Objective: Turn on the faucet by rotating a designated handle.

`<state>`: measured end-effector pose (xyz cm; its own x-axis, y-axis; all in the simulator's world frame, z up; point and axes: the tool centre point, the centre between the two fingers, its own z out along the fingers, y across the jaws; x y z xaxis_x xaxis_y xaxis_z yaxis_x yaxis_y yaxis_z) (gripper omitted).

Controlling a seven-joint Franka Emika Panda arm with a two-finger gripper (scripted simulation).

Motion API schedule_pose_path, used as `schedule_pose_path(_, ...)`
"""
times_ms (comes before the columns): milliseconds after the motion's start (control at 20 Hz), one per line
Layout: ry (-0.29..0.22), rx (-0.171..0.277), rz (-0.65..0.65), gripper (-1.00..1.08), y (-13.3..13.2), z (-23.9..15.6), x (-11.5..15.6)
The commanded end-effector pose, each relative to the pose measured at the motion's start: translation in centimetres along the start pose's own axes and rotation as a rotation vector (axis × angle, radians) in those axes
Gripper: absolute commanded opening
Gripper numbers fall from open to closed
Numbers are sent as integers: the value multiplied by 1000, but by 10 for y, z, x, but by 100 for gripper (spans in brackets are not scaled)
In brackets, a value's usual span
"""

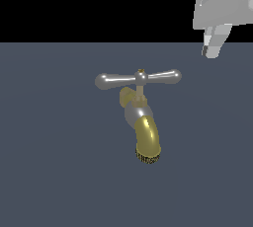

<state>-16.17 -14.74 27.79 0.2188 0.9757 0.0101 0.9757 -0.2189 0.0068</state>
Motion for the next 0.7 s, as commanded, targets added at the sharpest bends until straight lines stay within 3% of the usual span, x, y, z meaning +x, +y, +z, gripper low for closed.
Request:
schedule_pose_path(0,-3,0,-54,-100,8,9,-1)
schedule_pose_path(650,-11,3,-296,-100,44,49,0)
